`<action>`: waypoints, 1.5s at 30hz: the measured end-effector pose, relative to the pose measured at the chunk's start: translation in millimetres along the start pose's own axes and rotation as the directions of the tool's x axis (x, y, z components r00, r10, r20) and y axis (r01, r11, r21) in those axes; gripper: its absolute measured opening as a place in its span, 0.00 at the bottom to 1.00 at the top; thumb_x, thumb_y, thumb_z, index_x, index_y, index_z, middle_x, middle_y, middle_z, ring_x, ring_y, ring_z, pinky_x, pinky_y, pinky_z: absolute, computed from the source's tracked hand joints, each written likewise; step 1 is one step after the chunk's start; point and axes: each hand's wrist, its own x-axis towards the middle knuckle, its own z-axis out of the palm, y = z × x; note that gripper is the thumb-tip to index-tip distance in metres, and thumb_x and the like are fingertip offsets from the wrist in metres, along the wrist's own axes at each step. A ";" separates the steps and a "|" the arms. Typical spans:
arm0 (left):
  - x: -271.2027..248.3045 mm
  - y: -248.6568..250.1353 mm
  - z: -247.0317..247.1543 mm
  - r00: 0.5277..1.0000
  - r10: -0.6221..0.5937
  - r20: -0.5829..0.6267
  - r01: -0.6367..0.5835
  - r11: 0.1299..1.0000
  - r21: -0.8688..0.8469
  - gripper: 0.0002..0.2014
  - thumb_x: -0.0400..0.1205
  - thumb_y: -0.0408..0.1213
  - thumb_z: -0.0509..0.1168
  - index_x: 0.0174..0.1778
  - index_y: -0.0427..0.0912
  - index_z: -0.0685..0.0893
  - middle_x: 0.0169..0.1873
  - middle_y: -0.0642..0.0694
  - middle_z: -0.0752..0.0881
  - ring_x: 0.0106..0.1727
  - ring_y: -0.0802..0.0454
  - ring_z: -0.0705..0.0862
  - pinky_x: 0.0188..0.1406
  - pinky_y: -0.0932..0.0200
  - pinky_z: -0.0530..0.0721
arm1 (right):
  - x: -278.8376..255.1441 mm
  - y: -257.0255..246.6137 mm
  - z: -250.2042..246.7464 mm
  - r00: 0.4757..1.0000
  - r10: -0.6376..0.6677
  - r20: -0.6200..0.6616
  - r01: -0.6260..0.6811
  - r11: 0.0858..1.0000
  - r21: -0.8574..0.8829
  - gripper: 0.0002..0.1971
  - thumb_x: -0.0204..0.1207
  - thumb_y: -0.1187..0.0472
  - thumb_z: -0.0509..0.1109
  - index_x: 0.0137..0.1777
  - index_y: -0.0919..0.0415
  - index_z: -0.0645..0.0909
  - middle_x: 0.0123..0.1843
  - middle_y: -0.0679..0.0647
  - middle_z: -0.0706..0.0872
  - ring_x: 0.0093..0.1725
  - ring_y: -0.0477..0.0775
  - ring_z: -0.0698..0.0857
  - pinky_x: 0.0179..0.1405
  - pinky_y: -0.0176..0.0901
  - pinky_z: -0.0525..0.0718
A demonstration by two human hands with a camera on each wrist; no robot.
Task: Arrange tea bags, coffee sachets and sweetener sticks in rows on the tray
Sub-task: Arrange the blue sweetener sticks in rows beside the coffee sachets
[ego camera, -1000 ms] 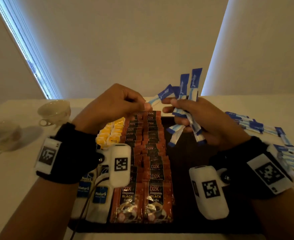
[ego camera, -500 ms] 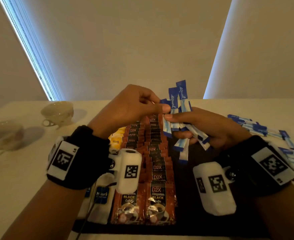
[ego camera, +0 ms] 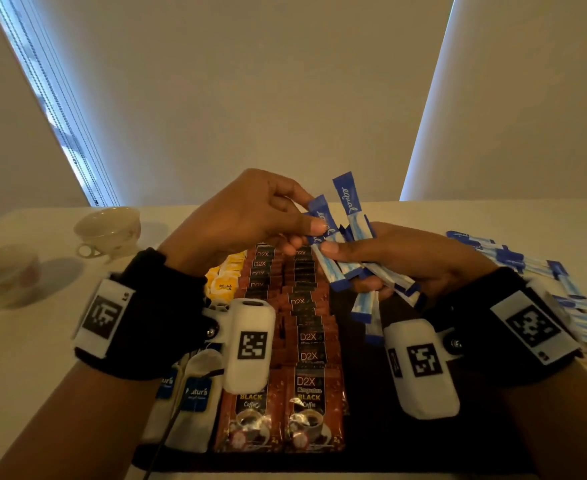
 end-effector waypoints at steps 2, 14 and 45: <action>0.6 0.0 0.6 1.000 0.023 -0.002 -0.023 1.000 0.006 0.12 0.71 0.34 0.72 0.50 0.41 0.85 0.28 0.46 0.89 0.28 0.56 0.85 0.29 0.67 0.86 | -0.9 0.5 -2.0 1.000 0.012 0.015 -0.011 0.999 -0.032 0.09 0.79 0.55 0.63 0.41 0.59 0.77 0.23 0.48 0.77 0.18 0.41 0.70 0.15 0.28 0.69; 4.8 -4.7 0.4 0.978 0.132 -0.161 -0.126 0.991 0.043 0.06 0.74 0.38 0.71 0.37 0.39 0.83 0.32 0.44 0.90 0.32 0.54 0.87 0.30 0.67 0.86 | -0.9 0.7 -15.0 0.998 -0.038 -0.047 0.039 0.999 0.019 0.12 0.79 0.53 0.61 0.40 0.59 0.80 0.28 0.47 0.82 0.19 0.41 0.68 0.15 0.28 0.67; 7.3 -11.7 -19.3 0.938 0.109 -0.330 -0.130 0.991 -0.043 0.03 0.78 0.35 0.69 0.40 0.40 0.84 0.33 0.44 0.88 0.32 0.58 0.87 0.32 0.66 0.87 | 7.6 3.3 -5.6 0.848 -0.175 -0.500 0.132 0.984 -0.121 0.06 0.72 0.57 0.73 0.41 0.59 0.82 0.23 0.47 0.84 0.16 0.38 0.75 0.17 0.25 0.72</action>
